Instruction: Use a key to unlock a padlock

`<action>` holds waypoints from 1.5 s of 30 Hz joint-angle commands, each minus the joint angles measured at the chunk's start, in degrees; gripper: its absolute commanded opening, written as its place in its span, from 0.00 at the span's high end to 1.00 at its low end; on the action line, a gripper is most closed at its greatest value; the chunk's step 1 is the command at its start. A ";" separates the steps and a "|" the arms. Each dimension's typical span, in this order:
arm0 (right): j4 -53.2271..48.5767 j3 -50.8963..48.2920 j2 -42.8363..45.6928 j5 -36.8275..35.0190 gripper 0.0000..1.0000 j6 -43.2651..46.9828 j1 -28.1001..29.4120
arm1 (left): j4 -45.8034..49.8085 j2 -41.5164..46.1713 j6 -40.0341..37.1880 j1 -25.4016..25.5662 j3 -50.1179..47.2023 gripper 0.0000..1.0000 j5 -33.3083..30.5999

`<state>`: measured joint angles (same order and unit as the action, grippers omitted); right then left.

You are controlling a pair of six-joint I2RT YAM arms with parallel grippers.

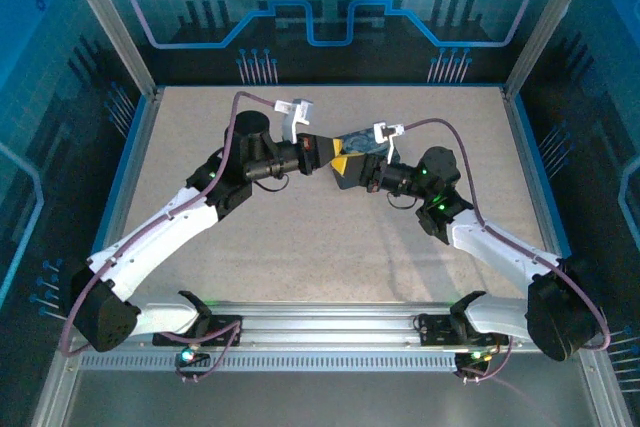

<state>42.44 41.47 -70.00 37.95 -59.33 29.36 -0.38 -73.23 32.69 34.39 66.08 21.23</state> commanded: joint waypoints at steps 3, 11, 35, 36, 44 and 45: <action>0.46 0.18 0.90 -0.75 0.86 0.00 0.61 | -1.77 0.02 1.06 -0.40 -1.39 1.00 -0.76; -0.19 0.41 0.74 -0.69 0.97 0.14 0.65 | -1.82 0.01 1.24 -0.65 -1.56 1.00 -0.93; -67.53 12.18 18.14 -19.13 1.00 35.41 -5.48 | 5.19 -8.80 -7.21 -3.83 5.37 0.46 -3.19; -70.99 13.17 18.63 -22.39 1.00 36.32 -5.62 | 5.79 -11.00 -7.55 -3.66 6.85 0.44 -3.11; -90.82 18.29 19.37 -42.24 1.00 36.50 -7.29 | 17.16 -30.50 -12.14 1.20 25.44 0.20 -8.13; -92.06 18.46 19.37 -43.74 1.00 36.20 -7.56 | 18.97 -33.36 -12.50 1.91 28.40 0.16 -9.07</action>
<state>-38.50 58.04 -50.81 3.49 -24.32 22.92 11.79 -102.02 23.49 34.44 87.94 15.09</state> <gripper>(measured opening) 0.045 0.822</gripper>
